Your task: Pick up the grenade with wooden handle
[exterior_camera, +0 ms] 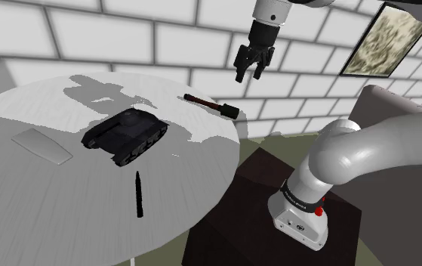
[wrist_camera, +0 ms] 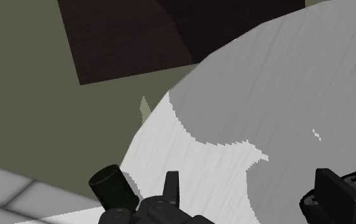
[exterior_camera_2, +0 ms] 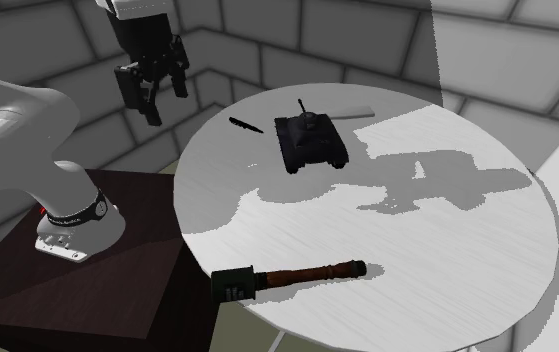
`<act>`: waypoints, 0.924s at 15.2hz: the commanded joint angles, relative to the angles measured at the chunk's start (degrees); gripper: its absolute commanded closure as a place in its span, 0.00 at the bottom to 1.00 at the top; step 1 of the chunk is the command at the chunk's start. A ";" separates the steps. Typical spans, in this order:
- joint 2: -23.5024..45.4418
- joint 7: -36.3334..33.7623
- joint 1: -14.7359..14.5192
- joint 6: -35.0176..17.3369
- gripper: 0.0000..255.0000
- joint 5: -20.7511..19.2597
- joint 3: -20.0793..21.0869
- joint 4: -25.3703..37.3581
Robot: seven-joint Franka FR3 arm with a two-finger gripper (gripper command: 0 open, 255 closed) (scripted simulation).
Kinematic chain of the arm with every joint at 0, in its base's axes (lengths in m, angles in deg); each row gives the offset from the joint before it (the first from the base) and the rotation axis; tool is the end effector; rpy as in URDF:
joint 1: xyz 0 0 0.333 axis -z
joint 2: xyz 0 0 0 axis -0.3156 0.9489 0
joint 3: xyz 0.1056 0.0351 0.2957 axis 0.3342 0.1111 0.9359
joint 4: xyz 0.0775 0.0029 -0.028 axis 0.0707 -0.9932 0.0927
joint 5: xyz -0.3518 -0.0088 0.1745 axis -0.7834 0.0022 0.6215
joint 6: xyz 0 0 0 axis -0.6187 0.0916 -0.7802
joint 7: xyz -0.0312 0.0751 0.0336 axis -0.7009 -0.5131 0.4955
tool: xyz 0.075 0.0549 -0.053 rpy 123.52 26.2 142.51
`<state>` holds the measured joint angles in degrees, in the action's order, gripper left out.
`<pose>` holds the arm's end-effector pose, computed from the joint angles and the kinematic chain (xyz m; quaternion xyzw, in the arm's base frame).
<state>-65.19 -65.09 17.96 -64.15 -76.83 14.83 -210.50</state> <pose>0.3157 0.0015 0.5615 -0.9972 0.0737 -0.0050 0.0136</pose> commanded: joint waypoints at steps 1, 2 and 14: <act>0.00 0.00 0.00 0.00 0.00 0.00 0.00 0.00; 1.27 1.35 0.09 -1.65 0.00 -0.70 -0.68 -0.48; 22.09 16.32 0.86 -21.21 0.00 -6.89 -8.18 0.37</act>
<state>-45.08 -50.23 18.69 -83.68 -83.29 7.36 -210.51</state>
